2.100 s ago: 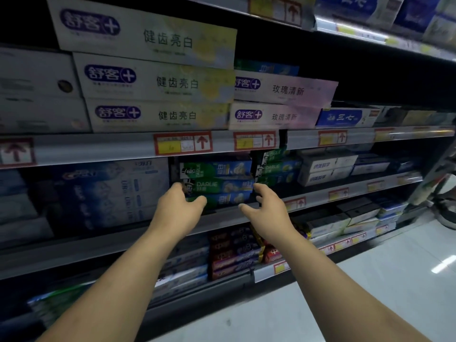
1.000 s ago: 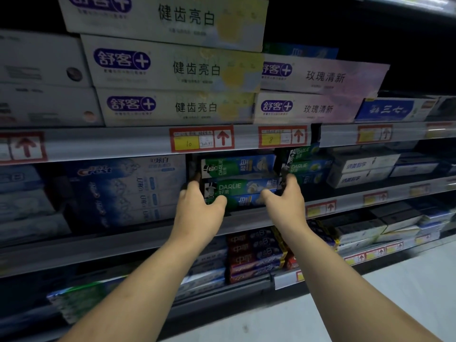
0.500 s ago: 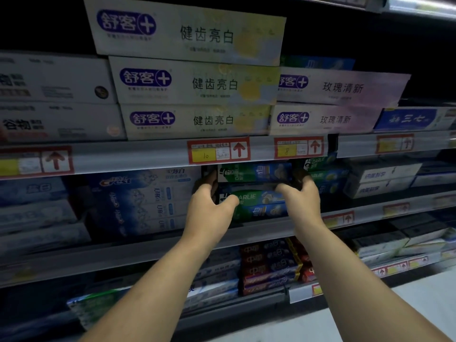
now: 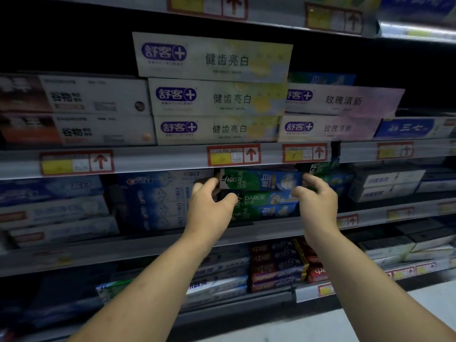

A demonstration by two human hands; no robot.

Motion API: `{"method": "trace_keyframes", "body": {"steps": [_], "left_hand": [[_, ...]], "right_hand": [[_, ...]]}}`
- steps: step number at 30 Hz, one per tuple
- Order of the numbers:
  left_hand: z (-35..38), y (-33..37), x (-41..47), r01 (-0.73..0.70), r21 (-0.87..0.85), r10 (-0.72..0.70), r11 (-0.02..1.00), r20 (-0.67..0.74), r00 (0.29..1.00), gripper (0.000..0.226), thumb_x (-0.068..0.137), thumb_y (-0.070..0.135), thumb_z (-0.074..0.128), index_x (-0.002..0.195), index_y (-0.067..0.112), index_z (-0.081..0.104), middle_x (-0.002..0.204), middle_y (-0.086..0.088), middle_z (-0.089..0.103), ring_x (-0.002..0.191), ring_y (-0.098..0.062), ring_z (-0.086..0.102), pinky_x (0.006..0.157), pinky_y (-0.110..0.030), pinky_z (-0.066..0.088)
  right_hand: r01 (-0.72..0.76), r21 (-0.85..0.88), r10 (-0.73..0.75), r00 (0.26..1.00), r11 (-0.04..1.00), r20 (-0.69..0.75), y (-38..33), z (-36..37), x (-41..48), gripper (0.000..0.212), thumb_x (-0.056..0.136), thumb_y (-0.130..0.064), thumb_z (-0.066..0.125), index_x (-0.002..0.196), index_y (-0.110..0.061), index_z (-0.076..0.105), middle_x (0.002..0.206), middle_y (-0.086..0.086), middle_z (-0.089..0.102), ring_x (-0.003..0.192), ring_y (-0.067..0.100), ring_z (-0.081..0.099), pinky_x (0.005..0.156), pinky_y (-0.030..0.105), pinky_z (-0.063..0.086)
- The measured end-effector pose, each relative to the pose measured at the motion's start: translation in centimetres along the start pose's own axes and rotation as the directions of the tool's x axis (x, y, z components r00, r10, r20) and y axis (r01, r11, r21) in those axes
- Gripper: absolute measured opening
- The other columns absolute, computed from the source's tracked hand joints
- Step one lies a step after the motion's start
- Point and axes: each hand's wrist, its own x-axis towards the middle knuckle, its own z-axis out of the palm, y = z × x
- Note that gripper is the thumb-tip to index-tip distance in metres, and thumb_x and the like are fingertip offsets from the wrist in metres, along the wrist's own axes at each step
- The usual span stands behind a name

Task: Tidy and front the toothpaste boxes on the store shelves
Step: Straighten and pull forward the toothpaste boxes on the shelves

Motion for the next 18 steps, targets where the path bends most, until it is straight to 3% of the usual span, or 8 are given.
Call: {"method": "trace_keyframes", "body": {"steps": [3, 4, 6, 9, 11, 14, 18], "left_hand": [[-1.4, 0.4, -1.2, -0.021, -0.029, 0.02, 0.999, -0.034, 0.999, 0.054, 0.094, 0.021, 0.065, 0.145, 0.013, 0.051, 0.134, 0.003, 0.047, 0.107, -0.004, 0.057, 0.084, -0.016, 0.046], [-2.0, 0.5, -1.6, -0.026, -0.04, 0.024, 0.999, -0.06, 0.998, 0.048, 0.095, 0.019, 0.065, 0.141, 0.013, 0.055, 0.13, 0.004, 0.049, 0.1, 0.0, 0.057, 0.075, -0.006, 0.043], [-3.2, 0.6, -2.2, -0.043, -0.052, 0.035, 0.998, -0.144, 0.989, 0.031, 0.094, 0.015, 0.064, 0.125, 0.017, 0.064, 0.119, 0.004, 0.054, 0.093, -0.002, 0.059, 0.066, -0.001, 0.041], [-5.7, 0.5, -2.7, -0.071, -0.011, 0.065, 0.997, -0.266, 0.962, 0.018, 0.093, 0.017, 0.065, 0.11, 0.02, 0.072, 0.109, 0.007, 0.058, 0.093, -0.003, 0.061, 0.075, -0.011, 0.046], [-7.8, 0.6, -3.0, -0.067, 0.001, 0.064, 0.998, -0.311, 0.948, 0.011, 0.094, 0.017, 0.065, 0.098, 0.024, 0.072, 0.105, 0.009, 0.06, 0.092, -0.002, 0.061, 0.078, -0.02, 0.048], [-10.9, 0.5, -3.5, -0.039, 0.013, 0.041, 0.999, -0.365, 0.93, 0.021, 0.095, 0.014, 0.061, 0.083, 0.03, 0.067, 0.102, 0.008, 0.064, 0.09, -0.005, 0.062, 0.077, -0.026, 0.048], [-14.9, -0.2, -4.0, -0.008, -0.002, 0.007, 1.0, -0.467, 0.884, 0.024, 0.096, 0.016, 0.057, 0.079, 0.027, 0.07, 0.089, 0.002, 0.07, 0.08, -0.016, 0.063, 0.066, -0.03, 0.046]], "right_hand": [[0.017, -0.002, -0.017, 1.0, 1.0, -0.012, -0.6, 0.3, -1.1, 0.039, 0.093, -0.009, 0.063, 0.132, -0.02, 0.064, 0.129, -0.001, 0.06, 0.108, 0.014, 0.061, 0.071, 0.02, 0.048], [0.014, -0.009, -0.015, 1.0, 1.0, -0.008, -0.7, 0.5, -1.6, 0.038, 0.092, -0.01, 0.063, 0.129, -0.02, 0.065, 0.128, 0.0, 0.061, 0.105, 0.015, 0.062, 0.075, 0.027, 0.05], [0.007, -0.015, -0.007, 1.0, 1.0, 0.021, -1.1, 1.4, -2.9, 0.031, 0.089, -0.012, 0.065, 0.118, -0.02, 0.067, 0.121, 0.003, 0.064, 0.095, 0.014, 0.064, 0.08, 0.038, 0.055], [0.03, -0.063, -0.025, 0.997, 0.998, 0.078, -1.4, 3.0, -4.8, 0.02, 0.08, -0.014, 0.069, 0.097, -0.025, 0.068, 0.108, 0.009, 0.07, 0.091, 0.022, 0.065, 0.087, 0.043, 0.053], [0.031, -0.084, -0.02, 0.991, 0.996, 0.13, -1.5, 4.1, -5.8, 0.02, 0.083, -0.01, 0.069, 0.1, -0.021, 0.069, 0.106, 0.009, 0.07, 0.094, 0.026, 0.066, 0.087, 0.042, 0.052], [0.042, -0.084, -0.024, 0.979, 0.996, 0.203, -2.0, 5.7, -7.4, 0.018, 0.087, -0.011, 0.068, 0.102, -0.021, 0.068, 0.106, 0.006, 0.067, 0.094, 0.024, 0.065, 0.08, 0.037, 0.051], [0.098, -0.035, -0.086, 0.963, 0.995, 0.256, -3.1, 8.3, -9.5, 0.02, 0.085, -0.007, 0.067, 0.092, -0.026, 0.066, 0.103, 0.009, 0.068, 0.087, 0.023, 0.065, 0.08, 0.037, 0.052]]}}
